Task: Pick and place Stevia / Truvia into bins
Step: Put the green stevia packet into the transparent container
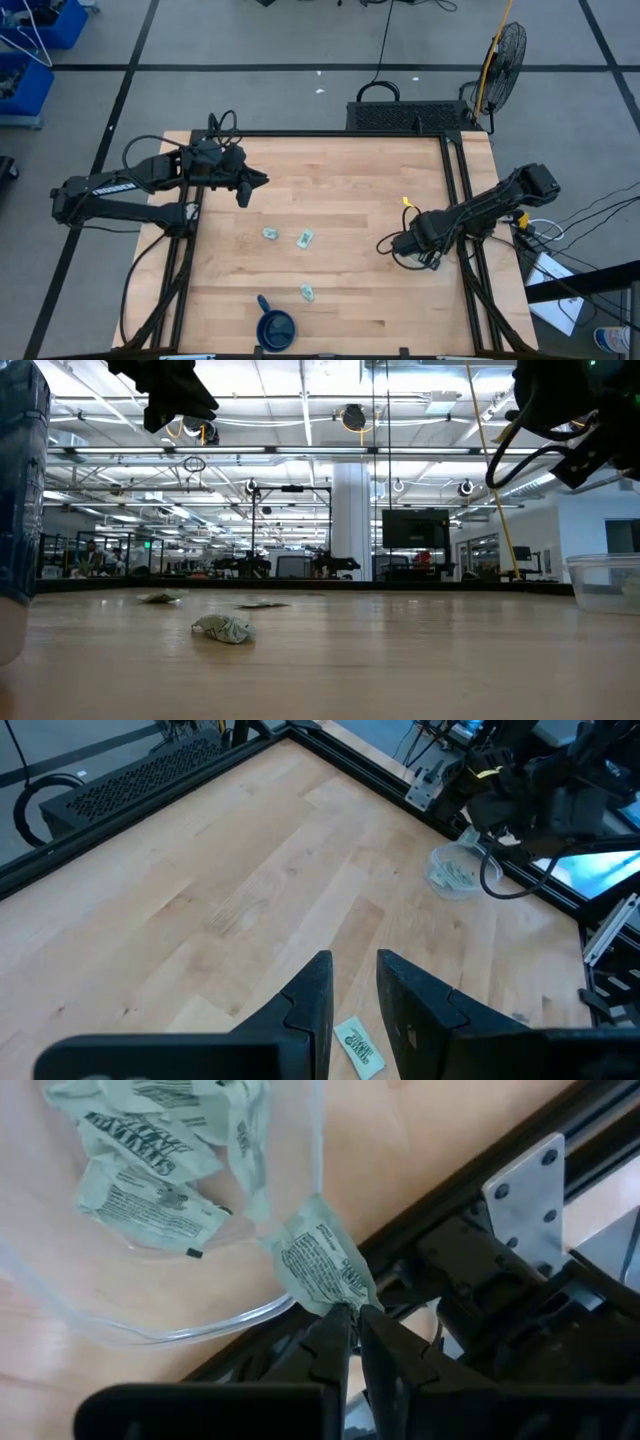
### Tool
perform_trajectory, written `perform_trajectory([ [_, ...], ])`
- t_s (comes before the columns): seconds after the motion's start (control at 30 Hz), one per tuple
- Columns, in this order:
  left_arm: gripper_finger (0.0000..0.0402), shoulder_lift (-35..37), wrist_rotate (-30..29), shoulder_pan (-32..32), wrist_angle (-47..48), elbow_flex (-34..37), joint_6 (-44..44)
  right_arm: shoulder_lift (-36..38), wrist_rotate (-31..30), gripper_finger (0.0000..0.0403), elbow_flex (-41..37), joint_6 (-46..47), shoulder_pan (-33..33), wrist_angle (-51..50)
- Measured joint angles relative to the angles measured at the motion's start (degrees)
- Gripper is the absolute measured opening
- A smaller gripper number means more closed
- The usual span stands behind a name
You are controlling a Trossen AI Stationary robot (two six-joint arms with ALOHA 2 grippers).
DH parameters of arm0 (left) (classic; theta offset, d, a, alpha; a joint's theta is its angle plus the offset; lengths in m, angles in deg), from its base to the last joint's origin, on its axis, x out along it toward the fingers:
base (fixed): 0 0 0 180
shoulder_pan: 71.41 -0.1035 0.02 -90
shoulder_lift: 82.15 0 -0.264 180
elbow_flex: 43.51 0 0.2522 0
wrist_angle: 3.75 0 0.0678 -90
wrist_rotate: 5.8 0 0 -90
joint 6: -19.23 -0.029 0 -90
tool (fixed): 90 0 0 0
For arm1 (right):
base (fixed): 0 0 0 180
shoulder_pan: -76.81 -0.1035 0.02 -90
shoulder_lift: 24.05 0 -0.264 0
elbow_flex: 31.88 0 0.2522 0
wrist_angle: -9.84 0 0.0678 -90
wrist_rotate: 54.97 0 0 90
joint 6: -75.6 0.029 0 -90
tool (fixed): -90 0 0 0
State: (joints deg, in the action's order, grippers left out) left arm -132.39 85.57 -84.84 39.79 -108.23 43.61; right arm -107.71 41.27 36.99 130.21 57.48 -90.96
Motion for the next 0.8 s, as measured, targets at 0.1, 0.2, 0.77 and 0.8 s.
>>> perform_trajectory([
  [0.1, 0.0085, 0.0, 0.0, 0.0, 0.0, 0.0, -0.05, 0.0, 2.07, 0.0021, 0.0, -1.3, 1.52, 0.21],
  [0.2, 0.0085, 0.0, 0.0, 0.0, 0.0, 0.0, -0.09, 0.0, 4.49, 0.0021, 0.0, -2.24, 3.17, 1.27],
  [0.77, 0.0086, 0.0, 0.0, 0.02, -0.02, 0.0, -0.04, 0.52, 10.15, 0.0021, 2.65, 4.69, 5.14, 10.24],
  [0.8, 0.0085, 0.0, -0.01, 0.01, -0.07, 0.0, 0.16, 0.53, 10.16, 0.0021, 2.64, 4.65, 5.14, 10.44],
])
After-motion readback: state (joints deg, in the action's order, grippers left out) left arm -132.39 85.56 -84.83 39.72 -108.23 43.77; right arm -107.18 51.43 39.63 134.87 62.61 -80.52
